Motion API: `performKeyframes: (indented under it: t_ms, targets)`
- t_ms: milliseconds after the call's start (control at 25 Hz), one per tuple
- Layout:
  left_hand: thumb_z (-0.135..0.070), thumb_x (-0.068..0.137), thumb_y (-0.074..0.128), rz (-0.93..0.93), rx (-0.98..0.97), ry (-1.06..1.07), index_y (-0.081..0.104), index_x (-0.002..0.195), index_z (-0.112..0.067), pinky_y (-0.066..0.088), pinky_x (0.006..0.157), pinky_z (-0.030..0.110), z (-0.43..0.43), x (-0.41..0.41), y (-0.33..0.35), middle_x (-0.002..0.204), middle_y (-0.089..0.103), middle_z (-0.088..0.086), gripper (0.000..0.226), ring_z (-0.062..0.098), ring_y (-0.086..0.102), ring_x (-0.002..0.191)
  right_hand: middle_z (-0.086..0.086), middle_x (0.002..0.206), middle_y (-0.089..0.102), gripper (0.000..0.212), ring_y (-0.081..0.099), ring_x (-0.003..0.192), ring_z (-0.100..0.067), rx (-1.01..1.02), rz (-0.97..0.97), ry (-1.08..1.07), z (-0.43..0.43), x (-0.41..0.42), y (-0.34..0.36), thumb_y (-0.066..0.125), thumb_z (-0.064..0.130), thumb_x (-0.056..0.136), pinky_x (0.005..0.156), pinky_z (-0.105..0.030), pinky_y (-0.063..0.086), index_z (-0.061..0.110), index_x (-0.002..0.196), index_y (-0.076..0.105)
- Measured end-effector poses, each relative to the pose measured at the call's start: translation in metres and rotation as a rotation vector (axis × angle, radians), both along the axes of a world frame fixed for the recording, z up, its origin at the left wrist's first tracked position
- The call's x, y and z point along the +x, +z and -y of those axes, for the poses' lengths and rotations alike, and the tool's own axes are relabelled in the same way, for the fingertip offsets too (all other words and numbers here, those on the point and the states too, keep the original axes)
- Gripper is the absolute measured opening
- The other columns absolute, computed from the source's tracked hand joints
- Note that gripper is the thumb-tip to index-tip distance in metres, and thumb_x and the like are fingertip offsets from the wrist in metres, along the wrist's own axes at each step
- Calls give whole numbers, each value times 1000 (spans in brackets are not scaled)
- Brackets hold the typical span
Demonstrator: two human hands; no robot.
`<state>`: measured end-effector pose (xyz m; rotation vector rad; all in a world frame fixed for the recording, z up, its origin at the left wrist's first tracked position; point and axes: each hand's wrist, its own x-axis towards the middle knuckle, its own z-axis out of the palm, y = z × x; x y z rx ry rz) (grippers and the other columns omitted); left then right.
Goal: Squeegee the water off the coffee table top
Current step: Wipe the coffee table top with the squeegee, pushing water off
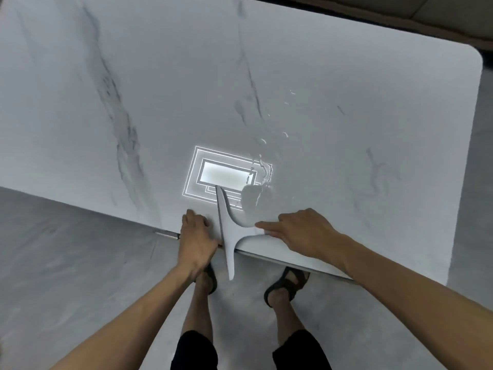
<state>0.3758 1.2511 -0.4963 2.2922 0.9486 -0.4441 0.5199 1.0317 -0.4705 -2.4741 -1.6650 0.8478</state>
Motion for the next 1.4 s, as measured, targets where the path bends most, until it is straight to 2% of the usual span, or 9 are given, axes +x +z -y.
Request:
performKeyframes:
  t_ms: [200,320,480,640,720,840,1040,1240,1400]
  targets:
    - [4,66,51,-118,-119,-60,41,85,-13,41,77,36,53,15,-7,106,36,7,27,32,45,103,8,86,60,39,61,77,-18,-78,9,-140,91,52,22,21,53,99,60,-30,39,58,136,32]
    - [1,70,52,-255,-139,-106,46,100,-6,41,97,48,63,20,-13,137,30,26,32,44,32,127,9,85,60,39,61,77,-16,-111,39,-177,131,72,32,20,54,98,58,-29,36,58,135,33]
    - [-5,75,53,-338,-164,-139,40,99,-9,37,103,52,66,24,-13,144,19,35,28,52,22,132,13,84,60,38,62,78,-17,-170,89,-241,166,93,46,20,54,98,59,-29,35,60,134,32]
    - [-6,77,51,-266,-140,-82,41,91,-11,43,85,44,69,28,-8,134,34,27,18,43,37,121,14,77,57,46,62,72,-16,-162,131,-224,171,95,66,9,59,94,56,-30,36,60,134,30]
    - [-3,77,49,-152,-92,46,44,86,-11,39,67,35,69,25,-4,109,50,16,13,34,52,97,12,81,59,50,62,71,-20,-117,87,-131,152,79,66,5,60,92,54,-30,33,59,136,29]
    - [-5,80,48,-91,-47,223,46,88,-13,34,52,29,64,15,1,83,58,7,12,21,53,67,4,89,61,40,62,72,-27,-82,-11,78,103,41,48,22,51,100,54,-29,29,54,138,33]
    - [-1,81,47,-112,-65,169,43,87,-14,33,50,28,61,4,-1,84,52,6,16,20,50,67,-1,92,61,38,58,70,-27,-95,-5,184,70,21,26,28,43,102,55,-30,24,50,139,36]
    - [-1,83,52,-145,-92,2,46,83,-9,32,55,25,80,10,-3,100,42,9,10,23,48,71,8,94,63,39,63,81,-19,-161,74,-8,133,71,41,21,52,100,58,-29,31,59,136,32]
    - [-6,82,49,-153,-107,-9,45,88,-12,38,59,33,85,19,6,90,50,5,10,27,53,73,12,83,61,41,64,76,-16,-241,170,-156,172,105,65,17,57,97,57,-29,30,61,133,35]
